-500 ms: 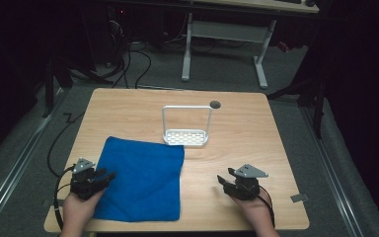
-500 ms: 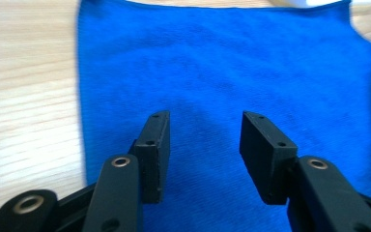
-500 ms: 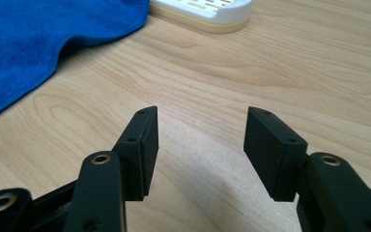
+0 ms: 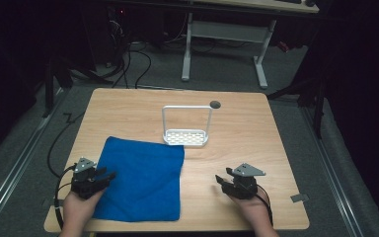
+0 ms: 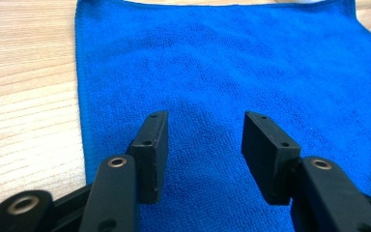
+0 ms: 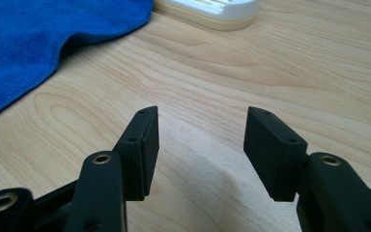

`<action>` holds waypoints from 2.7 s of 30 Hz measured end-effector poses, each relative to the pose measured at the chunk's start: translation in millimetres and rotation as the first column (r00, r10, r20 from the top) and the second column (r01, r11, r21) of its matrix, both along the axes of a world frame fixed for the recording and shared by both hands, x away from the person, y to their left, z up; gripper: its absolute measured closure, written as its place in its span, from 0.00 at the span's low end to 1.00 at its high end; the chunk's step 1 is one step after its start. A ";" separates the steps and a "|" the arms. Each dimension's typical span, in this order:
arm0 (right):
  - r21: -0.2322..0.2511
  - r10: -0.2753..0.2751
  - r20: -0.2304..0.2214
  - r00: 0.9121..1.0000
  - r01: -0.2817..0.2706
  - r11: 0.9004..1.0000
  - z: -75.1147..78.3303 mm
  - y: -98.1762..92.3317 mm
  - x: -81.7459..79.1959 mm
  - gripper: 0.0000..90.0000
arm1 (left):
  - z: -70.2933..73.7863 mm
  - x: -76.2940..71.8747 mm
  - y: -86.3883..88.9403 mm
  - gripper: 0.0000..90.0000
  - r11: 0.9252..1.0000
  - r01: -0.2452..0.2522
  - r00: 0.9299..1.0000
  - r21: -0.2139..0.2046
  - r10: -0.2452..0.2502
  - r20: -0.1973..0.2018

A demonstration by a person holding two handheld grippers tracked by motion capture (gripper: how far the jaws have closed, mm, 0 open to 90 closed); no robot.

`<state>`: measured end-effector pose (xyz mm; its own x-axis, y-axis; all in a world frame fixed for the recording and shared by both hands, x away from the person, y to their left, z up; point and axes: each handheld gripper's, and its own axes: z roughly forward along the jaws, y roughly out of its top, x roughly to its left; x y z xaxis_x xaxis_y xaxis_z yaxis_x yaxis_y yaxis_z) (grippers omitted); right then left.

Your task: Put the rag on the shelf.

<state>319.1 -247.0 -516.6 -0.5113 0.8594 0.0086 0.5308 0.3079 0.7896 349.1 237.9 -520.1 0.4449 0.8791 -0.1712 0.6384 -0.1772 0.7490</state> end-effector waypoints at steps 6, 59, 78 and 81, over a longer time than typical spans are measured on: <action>-0.011 0.039 0.005 0.999 -0.039 0.999 -0.3 7.5 -1.1 0.53 | -1.0 -0.2 -1.5 0.57 1.000 0.005 1.000 0.012 -0.005 0.000; -0.097 0.412 -0.091 0.907 -0.419 0.903 -10.2 96.0 -12.0 1.00 | -2.9 -38.1 -1.7 0.85 0.976 0.179 0.983 0.127 -0.173 -0.058; -0.085 0.262 -0.117 0.958 -0.273 0.958 -7.5 30.2 -44.9 1.00 | -4.7 0.7 -62.7 0.81 0.931 0.351 0.936 0.102 -0.348 -0.049; -0.072 0.252 -0.111 0.961 -0.261 0.963 -4.2 21.9 -47.1 1.00 | -3.8 -4.6 -73.5 0.81 0.917 0.379 0.925 0.125 -0.377 -0.048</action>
